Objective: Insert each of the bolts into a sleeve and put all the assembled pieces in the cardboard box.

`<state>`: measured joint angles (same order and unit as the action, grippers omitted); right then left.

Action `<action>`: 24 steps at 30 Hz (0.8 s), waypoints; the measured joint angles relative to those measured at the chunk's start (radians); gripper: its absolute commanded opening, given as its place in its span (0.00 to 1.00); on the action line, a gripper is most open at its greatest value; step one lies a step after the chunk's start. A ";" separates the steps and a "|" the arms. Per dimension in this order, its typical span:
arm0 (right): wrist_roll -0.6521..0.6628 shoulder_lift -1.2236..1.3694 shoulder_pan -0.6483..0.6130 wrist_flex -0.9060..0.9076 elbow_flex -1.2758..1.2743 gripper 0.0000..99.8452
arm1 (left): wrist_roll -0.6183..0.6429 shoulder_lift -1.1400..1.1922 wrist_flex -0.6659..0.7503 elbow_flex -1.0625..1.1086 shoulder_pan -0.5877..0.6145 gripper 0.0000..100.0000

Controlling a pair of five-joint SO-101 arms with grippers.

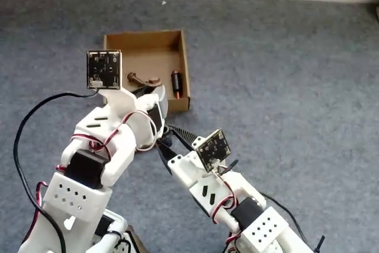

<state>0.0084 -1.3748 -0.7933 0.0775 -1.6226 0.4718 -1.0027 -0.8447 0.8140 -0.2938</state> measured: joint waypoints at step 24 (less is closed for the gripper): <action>-0.041 -0.006 0.012 0.129 -0.003 0.00 | -0.091 -0.008 -0.051 0.049 -0.101 0.01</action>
<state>-0.0330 -1.3809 -0.7810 0.2064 -1.6256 0.3813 -1.0104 -0.8953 0.8631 -0.3951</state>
